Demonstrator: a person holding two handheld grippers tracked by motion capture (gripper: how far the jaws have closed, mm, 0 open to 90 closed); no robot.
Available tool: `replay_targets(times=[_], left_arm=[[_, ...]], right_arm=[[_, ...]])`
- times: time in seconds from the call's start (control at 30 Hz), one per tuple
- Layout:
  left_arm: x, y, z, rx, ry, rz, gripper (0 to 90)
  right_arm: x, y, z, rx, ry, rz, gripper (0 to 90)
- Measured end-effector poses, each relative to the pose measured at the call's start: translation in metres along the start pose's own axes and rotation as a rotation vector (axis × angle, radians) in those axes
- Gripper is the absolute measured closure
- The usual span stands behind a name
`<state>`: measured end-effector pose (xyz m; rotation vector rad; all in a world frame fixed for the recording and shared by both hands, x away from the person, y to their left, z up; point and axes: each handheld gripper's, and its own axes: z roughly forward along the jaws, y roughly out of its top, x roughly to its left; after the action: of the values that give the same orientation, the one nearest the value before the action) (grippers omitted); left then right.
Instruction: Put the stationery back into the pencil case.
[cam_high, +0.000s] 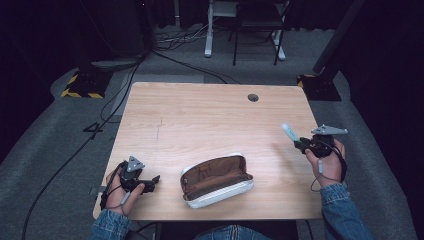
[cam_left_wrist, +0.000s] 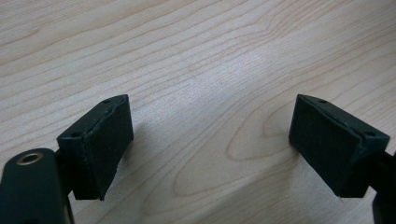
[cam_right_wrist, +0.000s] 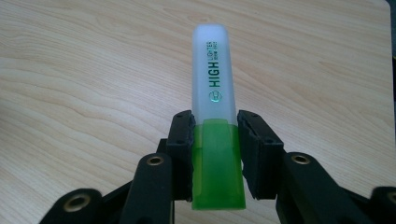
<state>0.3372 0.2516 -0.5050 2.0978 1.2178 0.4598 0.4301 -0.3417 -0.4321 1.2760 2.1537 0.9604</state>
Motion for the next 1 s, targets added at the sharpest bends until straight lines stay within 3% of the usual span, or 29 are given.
replay_targets(times=[0.43,1.0], left_arm=[[0.0,0.0,0.0,0.0,0.0,0.001,13.8],[0.0,0.0,0.0,0.0,-0.002,0.002,13.9]], right_arm=[[0.009,0.011,-0.014,-0.035,0.038,-0.006,67.7],[0.061,0.044,-0.031,-0.054,0.182,-0.119,67.7]])
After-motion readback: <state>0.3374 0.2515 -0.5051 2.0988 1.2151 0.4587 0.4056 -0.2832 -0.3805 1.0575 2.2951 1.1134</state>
